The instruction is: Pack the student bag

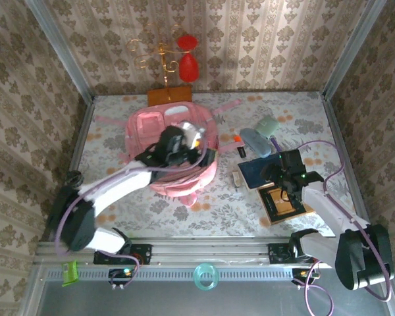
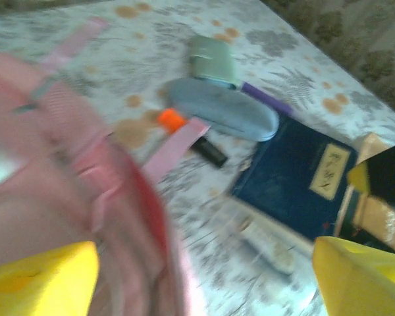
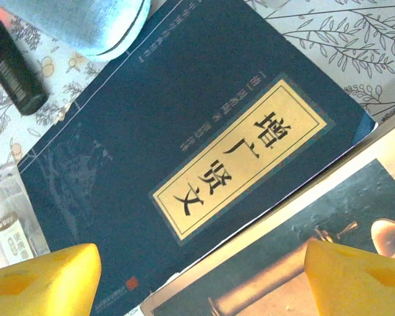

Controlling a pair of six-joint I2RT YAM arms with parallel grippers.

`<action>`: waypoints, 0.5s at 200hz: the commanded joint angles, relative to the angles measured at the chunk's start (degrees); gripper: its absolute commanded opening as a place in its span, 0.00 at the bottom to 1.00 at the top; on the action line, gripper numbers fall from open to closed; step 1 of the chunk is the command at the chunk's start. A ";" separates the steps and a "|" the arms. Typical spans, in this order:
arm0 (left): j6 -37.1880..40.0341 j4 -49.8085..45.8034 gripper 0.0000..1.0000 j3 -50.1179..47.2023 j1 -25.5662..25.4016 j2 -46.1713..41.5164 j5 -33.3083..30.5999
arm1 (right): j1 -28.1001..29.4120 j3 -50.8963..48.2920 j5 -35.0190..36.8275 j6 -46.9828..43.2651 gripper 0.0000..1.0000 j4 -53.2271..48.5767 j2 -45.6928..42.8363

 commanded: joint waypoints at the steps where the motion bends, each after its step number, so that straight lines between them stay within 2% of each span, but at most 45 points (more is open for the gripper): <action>1: -0.78 -4.32 0.77 8.93 -3.86 10.10 5.96 | -1.39 -0.26 -3.99 1.39 0.81 4.35 2.80; 31: 0.57 -11.62 0.66 22.56 -6.46 23.21 8.64 | -1.83 0.19 -4.58 1.79 0.77 7.32 5.51; 59: 0.05 -16.97 0.62 31.39 -7.49 32.15 9.55 | -1.74 -0.61 -2.70 2.82 0.73 7.84 6.86; 100: -0.36 -21.14 0.61 40.14 -8.59 40.85 10.67 | -1.68 -2.27 -0.15 4.14 0.72 7.56 6.07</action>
